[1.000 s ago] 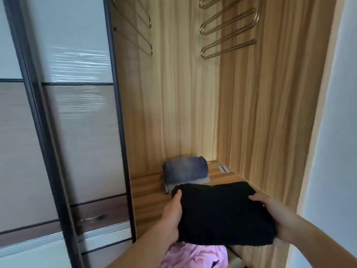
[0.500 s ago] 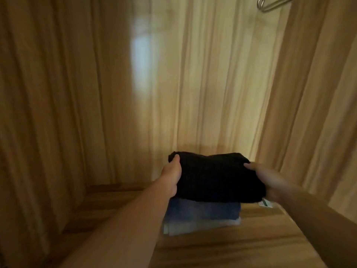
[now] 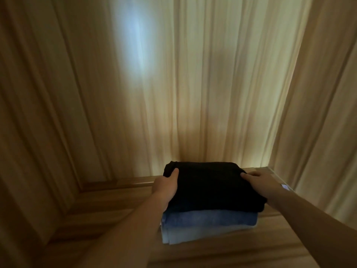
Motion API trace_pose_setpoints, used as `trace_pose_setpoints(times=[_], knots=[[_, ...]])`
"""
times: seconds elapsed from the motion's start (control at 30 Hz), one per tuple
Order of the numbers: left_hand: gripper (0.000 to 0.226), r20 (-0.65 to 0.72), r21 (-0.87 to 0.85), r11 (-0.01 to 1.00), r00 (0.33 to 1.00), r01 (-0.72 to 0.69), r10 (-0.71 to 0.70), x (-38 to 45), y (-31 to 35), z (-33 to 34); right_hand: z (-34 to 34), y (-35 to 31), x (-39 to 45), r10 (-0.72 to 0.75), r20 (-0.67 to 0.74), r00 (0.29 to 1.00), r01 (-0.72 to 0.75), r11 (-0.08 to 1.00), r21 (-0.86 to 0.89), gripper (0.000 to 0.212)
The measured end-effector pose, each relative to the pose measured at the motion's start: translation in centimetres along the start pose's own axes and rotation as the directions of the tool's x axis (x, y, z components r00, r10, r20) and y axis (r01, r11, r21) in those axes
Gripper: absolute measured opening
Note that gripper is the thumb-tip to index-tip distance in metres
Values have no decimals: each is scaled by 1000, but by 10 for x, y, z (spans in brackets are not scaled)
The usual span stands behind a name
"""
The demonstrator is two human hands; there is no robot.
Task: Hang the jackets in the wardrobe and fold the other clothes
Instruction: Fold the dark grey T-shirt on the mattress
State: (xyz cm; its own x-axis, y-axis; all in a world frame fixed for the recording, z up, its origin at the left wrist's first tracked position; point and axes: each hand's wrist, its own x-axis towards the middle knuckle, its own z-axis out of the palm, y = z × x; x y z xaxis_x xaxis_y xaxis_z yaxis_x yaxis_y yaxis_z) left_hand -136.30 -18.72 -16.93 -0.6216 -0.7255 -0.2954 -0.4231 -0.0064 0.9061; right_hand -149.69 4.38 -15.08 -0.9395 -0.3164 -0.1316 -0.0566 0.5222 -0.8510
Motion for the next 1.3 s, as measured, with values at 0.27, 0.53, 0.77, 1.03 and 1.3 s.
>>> trace_pose_setpoints(times=[0.27,0.53,0.77,1.03,1.3], knots=[[61,-27,406,866,944,-291,329,-72,18,-19,-51,-4,-114,-187,-129,974,150,957,-250,18],[49,486,548,290,581,-784,653,-275,13,-37,-130,3,-322,-312,-145,939,120,693,-711,57],[51,652,395,113,364,-912,664,-375,-2,-32,-154,37,-483,-253,-287,924,-53,658,-751,59],[54,803,-86,16,-59,-996,593,-474,-77,23,-129,90,-690,-5,-675,738,-528,619,-582,56],[52,796,-448,-230,-502,-864,337,-625,-197,-32,16,121,-926,350,-832,429,-825,528,-203,63]])
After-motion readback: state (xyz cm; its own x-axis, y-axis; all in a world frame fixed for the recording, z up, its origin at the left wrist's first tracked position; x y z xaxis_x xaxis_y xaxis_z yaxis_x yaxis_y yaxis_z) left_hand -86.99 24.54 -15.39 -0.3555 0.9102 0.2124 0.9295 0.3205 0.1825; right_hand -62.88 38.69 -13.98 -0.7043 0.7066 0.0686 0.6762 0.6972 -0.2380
